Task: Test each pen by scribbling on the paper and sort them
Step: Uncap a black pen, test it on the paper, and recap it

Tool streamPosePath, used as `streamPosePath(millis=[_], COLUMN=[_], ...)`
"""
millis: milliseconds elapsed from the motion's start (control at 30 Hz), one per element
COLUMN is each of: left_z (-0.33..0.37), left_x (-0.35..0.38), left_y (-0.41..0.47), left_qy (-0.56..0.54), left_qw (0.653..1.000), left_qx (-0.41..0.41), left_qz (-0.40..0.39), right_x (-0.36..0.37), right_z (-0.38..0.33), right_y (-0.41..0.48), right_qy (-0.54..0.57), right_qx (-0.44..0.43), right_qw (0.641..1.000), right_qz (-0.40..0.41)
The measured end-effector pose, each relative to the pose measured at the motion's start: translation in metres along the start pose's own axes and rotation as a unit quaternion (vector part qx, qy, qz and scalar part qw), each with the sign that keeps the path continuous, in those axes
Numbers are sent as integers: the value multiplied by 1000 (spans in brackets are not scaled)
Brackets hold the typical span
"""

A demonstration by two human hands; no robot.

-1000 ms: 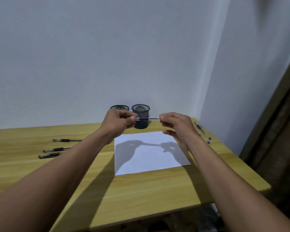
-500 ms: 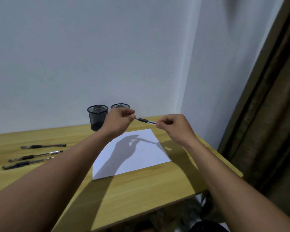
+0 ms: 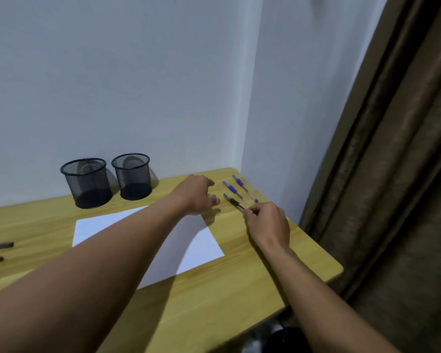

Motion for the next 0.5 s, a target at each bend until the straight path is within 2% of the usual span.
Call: streamPosePath(millis=[133, 300, 500], left_z=[8, 13, 7], left_x=[15, 29, 32], left_y=[27, 43, 45], left_qy=[40, 92, 100], left_qw=[998, 992, 991], left_qx=[-18, -22, -30], left_qz=[-38, -85, -89], right_x=[8, 10, 8], right_z=[7, 12, 9], right_y=[5, 2, 1], right_qy=[-68, -87, -98], right_qx=[-27, -50, -49], right_qw=[997, 995, 994], right_qz=[16, 21, 2])
Point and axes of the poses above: each hand's wrist, its own y-axis towards the middle knuckle, its own x-axis out of the palm, z = x × y, the point moved 3 cm from there along y, towards the middle knuckle, and after that the axes turned 5 degrees about -x, right-handed, at the moved point
